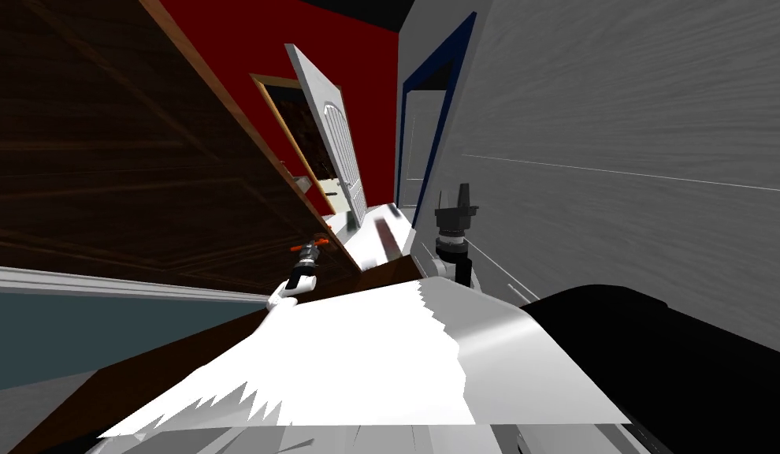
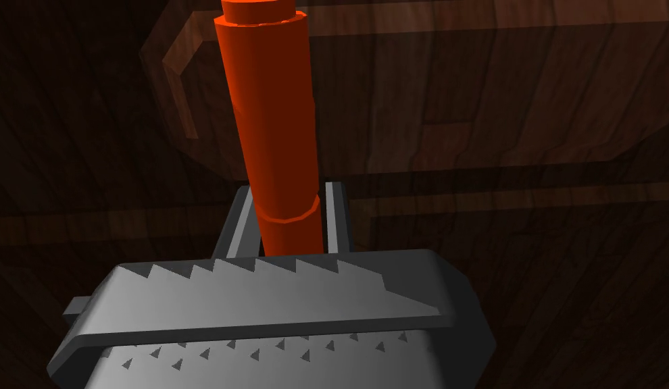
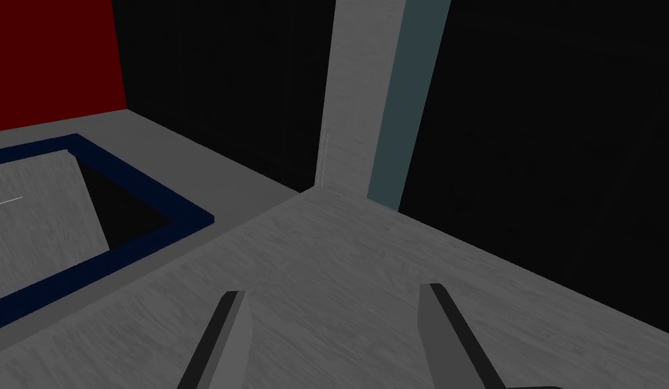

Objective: Pull the door open

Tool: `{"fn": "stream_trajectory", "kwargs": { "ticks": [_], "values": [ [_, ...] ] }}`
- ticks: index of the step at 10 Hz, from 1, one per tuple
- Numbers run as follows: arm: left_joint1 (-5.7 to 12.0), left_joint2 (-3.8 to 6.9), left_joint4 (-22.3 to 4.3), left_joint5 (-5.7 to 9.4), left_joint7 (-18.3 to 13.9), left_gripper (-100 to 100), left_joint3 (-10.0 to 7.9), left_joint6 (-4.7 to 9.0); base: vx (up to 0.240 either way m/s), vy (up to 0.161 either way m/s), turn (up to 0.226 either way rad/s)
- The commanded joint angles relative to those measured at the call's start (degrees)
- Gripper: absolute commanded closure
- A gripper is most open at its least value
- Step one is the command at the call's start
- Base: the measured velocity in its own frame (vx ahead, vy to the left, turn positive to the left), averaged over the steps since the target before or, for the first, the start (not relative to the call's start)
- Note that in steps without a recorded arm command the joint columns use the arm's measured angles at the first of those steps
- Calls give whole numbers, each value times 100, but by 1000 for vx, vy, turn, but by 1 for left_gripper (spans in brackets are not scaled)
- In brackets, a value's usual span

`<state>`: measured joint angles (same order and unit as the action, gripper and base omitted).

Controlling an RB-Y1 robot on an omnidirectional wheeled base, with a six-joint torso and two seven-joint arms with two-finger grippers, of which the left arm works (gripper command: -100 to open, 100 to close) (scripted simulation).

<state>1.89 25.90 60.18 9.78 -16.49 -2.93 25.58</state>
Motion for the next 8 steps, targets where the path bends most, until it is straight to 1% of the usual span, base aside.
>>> {"fn": "stream_trajectory", "kwargs": {
  "ticks": [1, 5, 6, 7, 8],
  "values": [
    [-91, 77, 48, -3, -105, 100, 110, 42, -186, 77, -140],
    [-280, 351, 196, 7, -400, 100, 371, 179, -219, 83, -145],
    [-339, 437, 242, 10, -493, 100, 453, 222, -243, 77, -131],
    [-370, 481, 266, 12, -541, 100, 495, 244, -236, 81, -125],
    [-345, 435, 250, 8, -503, 100, 479, 223, -103, 27, -43]
  ]
}}
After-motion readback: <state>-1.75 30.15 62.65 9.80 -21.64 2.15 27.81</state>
